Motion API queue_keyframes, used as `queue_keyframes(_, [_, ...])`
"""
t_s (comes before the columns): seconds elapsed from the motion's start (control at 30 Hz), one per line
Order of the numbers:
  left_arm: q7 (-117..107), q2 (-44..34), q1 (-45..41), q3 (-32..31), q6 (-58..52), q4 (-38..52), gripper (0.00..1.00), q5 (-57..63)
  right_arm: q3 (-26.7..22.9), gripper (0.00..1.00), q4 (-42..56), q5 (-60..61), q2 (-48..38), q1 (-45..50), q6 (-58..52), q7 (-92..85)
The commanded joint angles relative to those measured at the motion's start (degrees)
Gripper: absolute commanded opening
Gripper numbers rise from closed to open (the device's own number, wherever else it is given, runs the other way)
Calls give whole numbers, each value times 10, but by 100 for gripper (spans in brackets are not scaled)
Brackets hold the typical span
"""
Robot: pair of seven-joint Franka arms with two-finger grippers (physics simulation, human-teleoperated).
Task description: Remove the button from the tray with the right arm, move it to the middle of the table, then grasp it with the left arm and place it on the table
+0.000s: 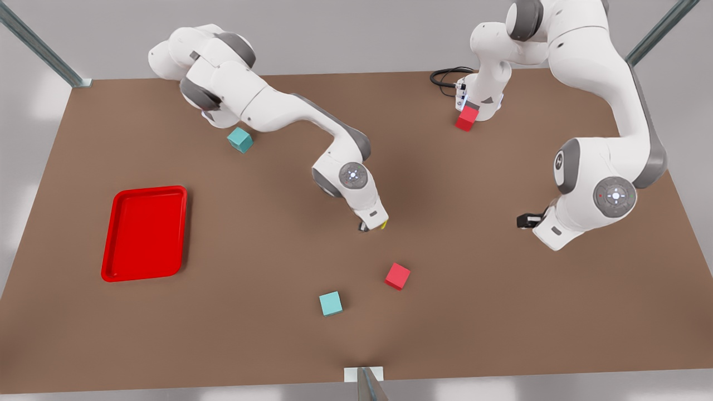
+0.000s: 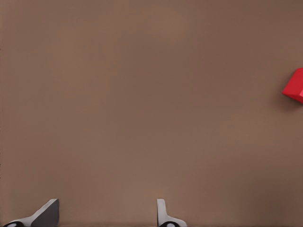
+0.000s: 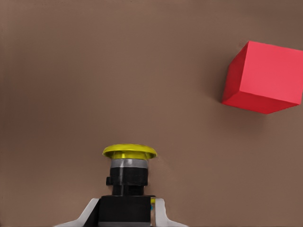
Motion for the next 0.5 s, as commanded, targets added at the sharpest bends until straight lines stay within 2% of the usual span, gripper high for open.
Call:
queue_keyframes(0.0, [-19, 3, 0, 0, 7, 0, 100, 7, 0, 50, 10, -23, 18, 13, 54, -52])
queue_keyframes(0.07, [-20, 3, 0, 0, 8, 0, 100, 7, -2, 50, 6, -23, 45, 9, 110, -77])
queue_keyframes(0.13, [-20, 4, 0, 0, 8, 0, 100, 7, -12, 51, 9, -23, 61, 9, 120, -96])
queue_keyframes(0.17, [-20, 4, 0, 0, 8, 0, 100, 7, -15, 55, 3, -24, 71, 11, 153, -118])
queue_keyframes(0.2, [-20, 4, 0, 0, 9, 0, 100, 7, -18, 97, 2, -25, 77, 11, 156, -122])
queue_keyframes(0.23, [-20, 5, 0, 0, 9, 1, 100, 7, -24, 100, 2, -25, 78, 12, 156, -123])
queue_keyframes(0.33, [-24, 6, -1, -1, 14, 3, 100, 3, -24, 100, 4, -31, 71, 9, 154, -125])
queue_keyframes(0.4, [-139, 9, -2, -4, 13, 8, 100, -38, -19, 100, -10, -25, 33, -8, 137, -116])
queue_keyframes(0.47, [-387, 9, -28, -9, 16, 21, 100, -75, -19, 100, -11, 32, -58, -81, -2, -100])
